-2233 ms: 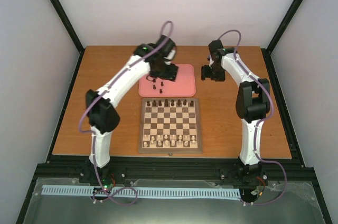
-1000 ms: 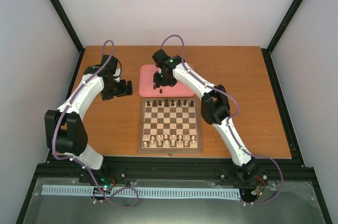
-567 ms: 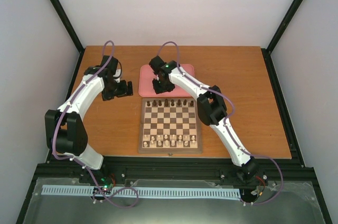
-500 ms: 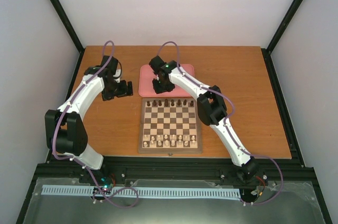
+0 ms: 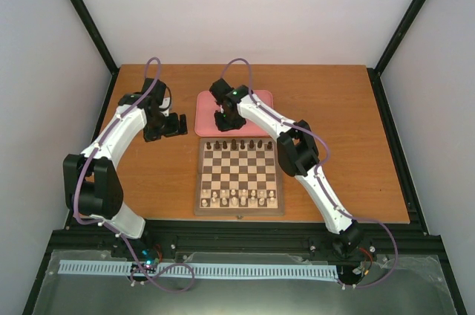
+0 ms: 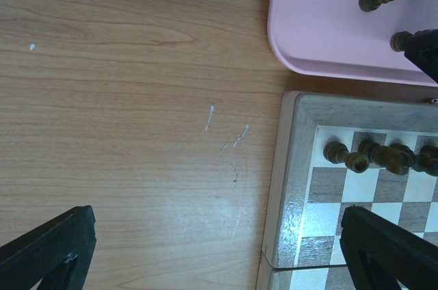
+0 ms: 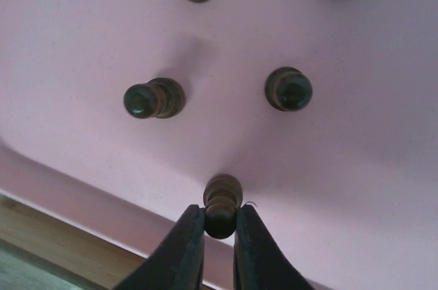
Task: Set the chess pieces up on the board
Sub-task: Pick up the chess piece from the storage box.
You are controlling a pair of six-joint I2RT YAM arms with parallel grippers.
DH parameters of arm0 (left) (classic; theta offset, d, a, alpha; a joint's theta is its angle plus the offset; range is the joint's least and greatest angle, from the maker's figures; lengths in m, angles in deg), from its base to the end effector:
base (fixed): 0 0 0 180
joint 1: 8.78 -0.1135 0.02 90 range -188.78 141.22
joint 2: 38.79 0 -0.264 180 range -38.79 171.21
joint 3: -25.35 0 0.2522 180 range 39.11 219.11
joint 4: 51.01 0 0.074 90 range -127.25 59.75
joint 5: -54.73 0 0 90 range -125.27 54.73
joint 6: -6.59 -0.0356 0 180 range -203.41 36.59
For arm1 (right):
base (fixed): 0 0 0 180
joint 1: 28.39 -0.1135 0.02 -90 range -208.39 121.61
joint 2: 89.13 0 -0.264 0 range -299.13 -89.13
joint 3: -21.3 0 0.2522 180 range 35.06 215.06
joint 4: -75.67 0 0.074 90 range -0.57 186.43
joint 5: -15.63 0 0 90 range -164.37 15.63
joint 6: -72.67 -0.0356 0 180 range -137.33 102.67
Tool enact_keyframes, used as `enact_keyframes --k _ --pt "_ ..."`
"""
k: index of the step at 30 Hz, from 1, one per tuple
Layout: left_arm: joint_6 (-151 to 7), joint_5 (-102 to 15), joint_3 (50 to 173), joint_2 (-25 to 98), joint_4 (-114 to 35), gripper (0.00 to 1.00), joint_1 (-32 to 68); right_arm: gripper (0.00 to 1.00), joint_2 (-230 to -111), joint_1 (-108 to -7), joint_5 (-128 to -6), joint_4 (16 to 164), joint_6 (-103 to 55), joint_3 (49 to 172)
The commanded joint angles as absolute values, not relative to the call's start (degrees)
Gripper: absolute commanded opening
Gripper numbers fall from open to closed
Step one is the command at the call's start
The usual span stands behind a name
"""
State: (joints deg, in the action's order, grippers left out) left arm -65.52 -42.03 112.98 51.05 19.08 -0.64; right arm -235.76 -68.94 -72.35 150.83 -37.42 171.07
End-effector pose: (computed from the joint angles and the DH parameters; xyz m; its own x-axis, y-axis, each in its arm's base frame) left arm 0.3009 -0.0473 0.2636 -0.9515 -0.1721 -0.2549 -0.1222 0.9721 -0.2001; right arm 0.3990 0.3430 0.1683 -0.9048 -0.3223 -0.2784 -0.3697 0.9189 0.1375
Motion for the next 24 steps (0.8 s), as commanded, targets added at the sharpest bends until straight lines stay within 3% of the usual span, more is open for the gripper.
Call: enact_keyframes --k 1,12,24 --pt "-66.64 -42.77 113.29 51.39 18.17 1.00 -0.80 0.06 -236.32 -69.25 -72.81 151.35 -37.05 171.41" --pt "-66.62 -43.57 113.47 51.56 17.88 1.00 -0.82 0.03 -227.32 -69.25 -78.16 151.98 -35.98 169.70" --pt "-66.65 -44.04 114.16 51.89 17.92 1.00 -0.87 0.03 -208.47 -67.85 -85.38 151.13 -38.42 154.82"
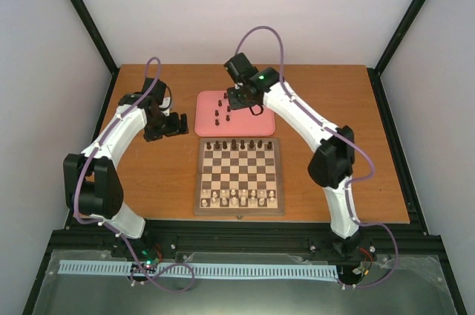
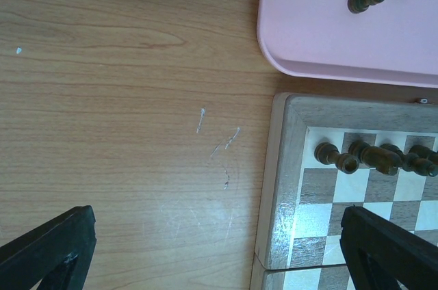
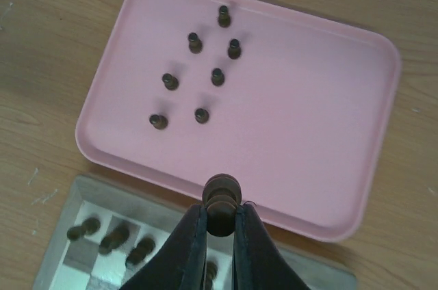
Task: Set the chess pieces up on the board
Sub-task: Pick up the chess piece from the storage box, then place the chess piece on the chessboard.
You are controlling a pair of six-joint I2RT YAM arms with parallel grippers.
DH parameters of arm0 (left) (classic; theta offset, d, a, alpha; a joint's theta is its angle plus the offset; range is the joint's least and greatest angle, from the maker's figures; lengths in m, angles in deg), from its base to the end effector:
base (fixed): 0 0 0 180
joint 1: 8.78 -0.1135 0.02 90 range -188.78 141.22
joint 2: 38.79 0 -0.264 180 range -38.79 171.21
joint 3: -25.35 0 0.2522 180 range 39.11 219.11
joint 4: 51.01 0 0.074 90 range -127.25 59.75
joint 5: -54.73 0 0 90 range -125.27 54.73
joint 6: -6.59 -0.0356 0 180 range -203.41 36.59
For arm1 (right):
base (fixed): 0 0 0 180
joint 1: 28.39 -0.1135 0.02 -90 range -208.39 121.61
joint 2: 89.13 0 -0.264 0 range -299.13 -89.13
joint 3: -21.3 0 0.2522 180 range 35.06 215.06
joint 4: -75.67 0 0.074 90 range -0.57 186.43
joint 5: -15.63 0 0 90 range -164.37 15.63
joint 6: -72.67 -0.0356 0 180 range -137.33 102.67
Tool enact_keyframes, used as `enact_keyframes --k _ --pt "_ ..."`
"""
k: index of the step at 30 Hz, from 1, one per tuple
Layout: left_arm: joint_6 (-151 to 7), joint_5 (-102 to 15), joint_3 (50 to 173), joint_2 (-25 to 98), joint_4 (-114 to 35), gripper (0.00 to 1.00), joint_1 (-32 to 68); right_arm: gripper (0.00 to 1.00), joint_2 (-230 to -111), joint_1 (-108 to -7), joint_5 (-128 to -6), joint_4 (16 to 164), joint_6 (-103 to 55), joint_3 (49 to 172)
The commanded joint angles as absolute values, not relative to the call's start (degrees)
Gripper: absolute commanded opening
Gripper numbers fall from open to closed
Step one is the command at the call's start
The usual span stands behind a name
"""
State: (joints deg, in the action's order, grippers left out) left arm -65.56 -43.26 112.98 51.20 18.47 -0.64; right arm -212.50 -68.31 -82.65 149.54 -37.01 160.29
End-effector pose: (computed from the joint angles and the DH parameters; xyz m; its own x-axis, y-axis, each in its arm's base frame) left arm 0.3022 -0.0482 0.2633 -0.9515 -0.1705 -0.2562 -0.1140 0.9685 -0.2213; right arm 0.3604 0.2948 0.3090 -0.8084 -0.2418 -0.5367 -0.3236 0.9442 0.0619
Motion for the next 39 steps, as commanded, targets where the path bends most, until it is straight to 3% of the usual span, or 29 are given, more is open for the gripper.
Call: enact_keyframes --k 1,7,12,39 --pt "-66.63 -44.08 114.37 51.91 17.94 1.00 -0.87 0.03 -206.86 -67.85 -85.00 151.20 -38.91 152.44" --pt "-66.71 -44.23 114.44 51.80 17.94 1.00 -0.86 0.03 -193.60 -67.70 -81.19 146.64 -43.08 130.16" --pt "-66.71 -44.58 113.92 51.81 17.85 1.00 -0.86 0.03 -187.44 -67.50 -78.49 144.45 -45.51 120.34" --pt "-66.82 -44.79 114.23 53.52 17.74 1.00 -0.87 0.03 -185.58 -64.67 -77.03 135.48 -47.16 106.01"
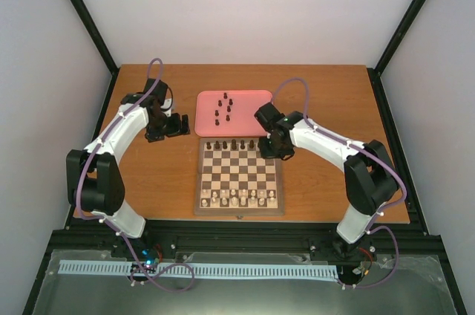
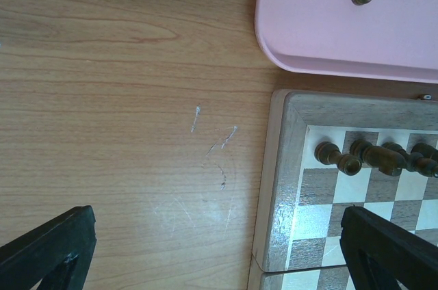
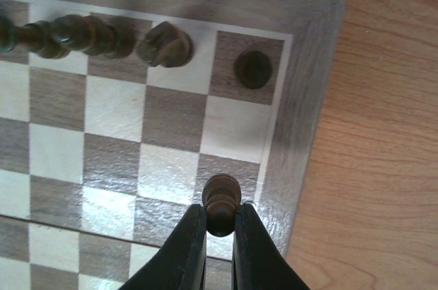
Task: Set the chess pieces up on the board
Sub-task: Place the chess piece on the chessboard.
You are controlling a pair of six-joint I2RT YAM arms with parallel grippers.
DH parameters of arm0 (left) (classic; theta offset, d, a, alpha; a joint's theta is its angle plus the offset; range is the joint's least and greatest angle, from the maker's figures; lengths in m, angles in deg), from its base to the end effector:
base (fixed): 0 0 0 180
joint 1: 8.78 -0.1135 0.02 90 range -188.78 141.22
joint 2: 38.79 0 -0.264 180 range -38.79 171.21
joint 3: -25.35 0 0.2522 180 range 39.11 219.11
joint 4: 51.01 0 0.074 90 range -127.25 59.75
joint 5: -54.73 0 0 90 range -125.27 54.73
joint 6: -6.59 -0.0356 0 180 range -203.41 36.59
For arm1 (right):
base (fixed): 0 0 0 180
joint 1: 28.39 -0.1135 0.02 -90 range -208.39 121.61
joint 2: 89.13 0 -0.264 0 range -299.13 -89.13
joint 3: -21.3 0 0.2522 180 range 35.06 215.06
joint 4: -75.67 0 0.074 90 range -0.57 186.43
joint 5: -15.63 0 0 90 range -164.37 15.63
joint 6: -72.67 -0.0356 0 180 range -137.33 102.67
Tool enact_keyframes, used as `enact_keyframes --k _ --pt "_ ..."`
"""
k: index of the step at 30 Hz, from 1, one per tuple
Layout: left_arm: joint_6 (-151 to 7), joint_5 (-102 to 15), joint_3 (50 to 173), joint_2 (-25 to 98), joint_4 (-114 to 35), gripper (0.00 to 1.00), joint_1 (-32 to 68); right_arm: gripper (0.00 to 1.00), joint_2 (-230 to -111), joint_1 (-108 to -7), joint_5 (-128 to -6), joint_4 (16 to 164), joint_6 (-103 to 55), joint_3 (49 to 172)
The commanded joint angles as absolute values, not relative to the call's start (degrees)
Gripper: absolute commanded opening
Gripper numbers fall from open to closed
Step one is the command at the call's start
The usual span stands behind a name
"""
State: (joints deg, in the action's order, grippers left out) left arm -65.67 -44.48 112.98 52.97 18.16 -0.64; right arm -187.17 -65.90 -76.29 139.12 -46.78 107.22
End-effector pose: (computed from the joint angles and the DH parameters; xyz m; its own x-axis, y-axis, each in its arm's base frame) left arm 0.3071 -0.0497 0.2547 -0.9595 -0.1666 -0.2270 -0.1124 0.9658 -0.2336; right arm 0.2631 0.2005 0.2158 -0.9649 -0.1212 -0.2330 -0.1464 0.9847 0.0943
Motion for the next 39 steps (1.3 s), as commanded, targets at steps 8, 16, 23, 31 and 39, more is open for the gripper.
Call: enact_keyframes --k 8,16,23,31,39 --pt "-66.89 -44.71 114.40 53.95 17.61 1.00 -0.87 0.03 -186.93 -63.85 -76.73 134.31 -46.12 106.37" --pt "-66.98 -44.50 114.18 53.89 17.55 1.00 -0.85 0.03 -187.55 -63.72 -75.85 133.94 -45.80 105.41" --pt "-67.02 -44.58 114.04 53.85 17.51 1.00 -0.87 0.03 -189.03 -63.72 -75.75 133.59 -45.80 105.39" --pt "-67.11 -44.52 114.09 53.93 17.59 1.00 -0.87 0.03 -189.89 -63.72 -76.92 133.22 -45.93 105.50" --pt "-67.08 -44.47 114.22 54.10 17.68 1.00 -0.86 0.06 -191.14 -63.63 -77.31 133.15 -45.78 105.55"
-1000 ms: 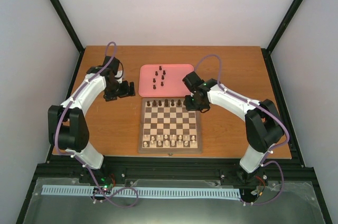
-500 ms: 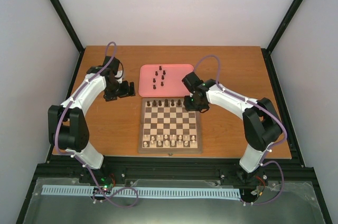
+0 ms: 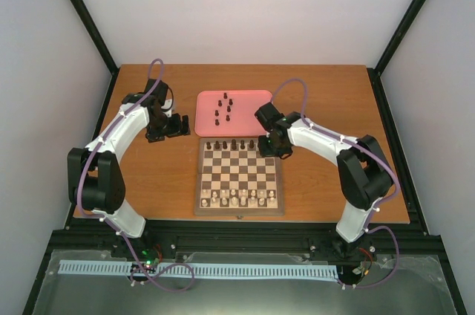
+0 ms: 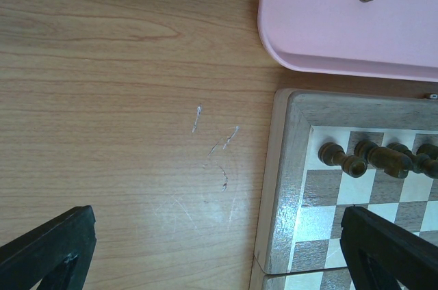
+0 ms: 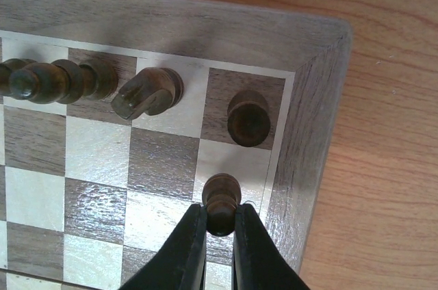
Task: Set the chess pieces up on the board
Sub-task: Place the chess piece on the chessboard.
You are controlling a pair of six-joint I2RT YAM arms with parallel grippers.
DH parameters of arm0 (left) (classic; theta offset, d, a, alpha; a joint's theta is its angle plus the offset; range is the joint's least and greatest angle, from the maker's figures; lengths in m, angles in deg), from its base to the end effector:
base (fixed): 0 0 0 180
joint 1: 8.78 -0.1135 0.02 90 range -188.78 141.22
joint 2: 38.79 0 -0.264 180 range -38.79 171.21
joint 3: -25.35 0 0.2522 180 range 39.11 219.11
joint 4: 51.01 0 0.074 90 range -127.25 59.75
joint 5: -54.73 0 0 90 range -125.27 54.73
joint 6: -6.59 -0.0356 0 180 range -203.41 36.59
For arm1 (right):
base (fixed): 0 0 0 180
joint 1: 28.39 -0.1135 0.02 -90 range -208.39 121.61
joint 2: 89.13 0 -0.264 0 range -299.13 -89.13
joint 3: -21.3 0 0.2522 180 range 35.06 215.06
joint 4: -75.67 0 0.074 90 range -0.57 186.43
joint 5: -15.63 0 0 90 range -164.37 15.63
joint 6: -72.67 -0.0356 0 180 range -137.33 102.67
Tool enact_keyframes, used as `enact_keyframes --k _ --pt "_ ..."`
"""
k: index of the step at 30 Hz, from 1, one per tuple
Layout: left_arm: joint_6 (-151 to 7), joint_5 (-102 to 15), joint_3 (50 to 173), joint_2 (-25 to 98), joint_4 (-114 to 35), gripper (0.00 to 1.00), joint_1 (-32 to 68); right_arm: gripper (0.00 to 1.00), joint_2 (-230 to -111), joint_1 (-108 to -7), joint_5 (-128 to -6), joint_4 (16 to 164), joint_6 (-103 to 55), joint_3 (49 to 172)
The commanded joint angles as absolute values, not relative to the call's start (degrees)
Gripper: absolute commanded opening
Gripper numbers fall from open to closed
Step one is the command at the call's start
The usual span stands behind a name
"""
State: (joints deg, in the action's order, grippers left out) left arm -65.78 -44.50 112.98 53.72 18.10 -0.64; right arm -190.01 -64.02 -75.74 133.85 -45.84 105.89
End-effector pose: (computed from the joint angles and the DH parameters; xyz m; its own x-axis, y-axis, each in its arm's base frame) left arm 0.3090 -0.0500 0.2509 -0.9624 -0.1643 -0.2162 -0.1133 0.9665 -0.2305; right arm 0.2779 0.1981 0.1964 -0.9636 -0.1036 -0.2463 -0.1334 0.9852 0.1076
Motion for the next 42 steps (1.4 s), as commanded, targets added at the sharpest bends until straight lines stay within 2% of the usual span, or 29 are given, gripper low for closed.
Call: enact_keyframes --k 1,14,26,37,42 --pt "-67.12 -44.47 114.17 54.09 17.73 1.00 -0.84 0.06 -191.24 -63.63 -77.36 133.19 -45.80 105.61" --pt "-67.16 -44.75 114.49 54.38 17.76 1.00 -0.85 0.09 -192.74 -63.55 -77.94 133.35 -45.46 106.78" --pt "-67.15 -45.02 114.42 54.48 17.62 1.00 -0.82 0.21 -192.01 -63.57 -77.51 134.35 -44.64 107.11" --pt "-67.15 -44.94 114.43 54.39 17.71 1.00 -0.87 0.26 -187.76 -63.57 -78.55 140.17 -43.42 112.74" --pt "-67.29 -44.76 114.36 54.16 17.79 1.00 -0.85 0.46 -186.97 -63.54 -79.48 143.00 -41.71 120.01"
